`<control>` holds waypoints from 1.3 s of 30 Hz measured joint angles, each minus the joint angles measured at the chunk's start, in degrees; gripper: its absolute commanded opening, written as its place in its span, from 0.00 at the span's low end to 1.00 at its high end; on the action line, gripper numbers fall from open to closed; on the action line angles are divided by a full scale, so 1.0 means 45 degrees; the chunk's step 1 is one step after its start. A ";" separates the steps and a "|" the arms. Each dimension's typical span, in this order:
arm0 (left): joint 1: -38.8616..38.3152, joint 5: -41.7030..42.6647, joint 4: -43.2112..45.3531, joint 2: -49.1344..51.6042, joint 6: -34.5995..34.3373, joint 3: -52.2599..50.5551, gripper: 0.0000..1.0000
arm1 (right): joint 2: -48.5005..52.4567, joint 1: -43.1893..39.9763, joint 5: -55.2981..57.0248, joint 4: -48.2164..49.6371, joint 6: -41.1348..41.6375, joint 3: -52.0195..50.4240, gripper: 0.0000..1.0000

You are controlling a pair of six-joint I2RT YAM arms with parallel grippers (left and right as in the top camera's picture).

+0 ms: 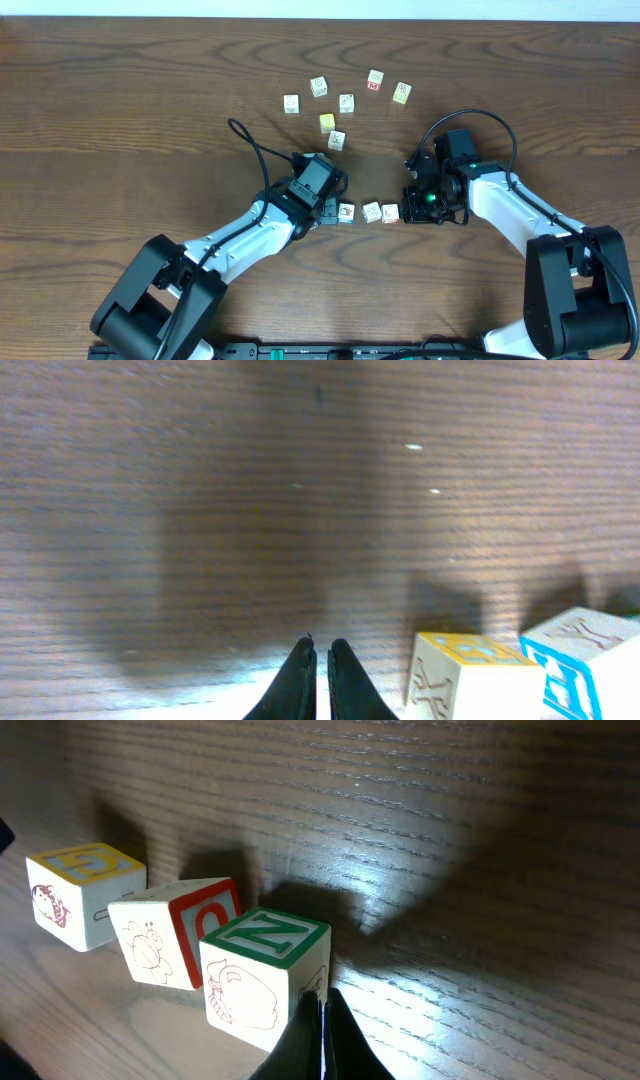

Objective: Lift 3 blocks

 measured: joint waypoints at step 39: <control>-0.0835 0.0432 0.0306 0.0000 -0.1336 0.0000 0.07 | 0.0000 0.1190 0.0787 0.0389 0.0253 0.0000 0.01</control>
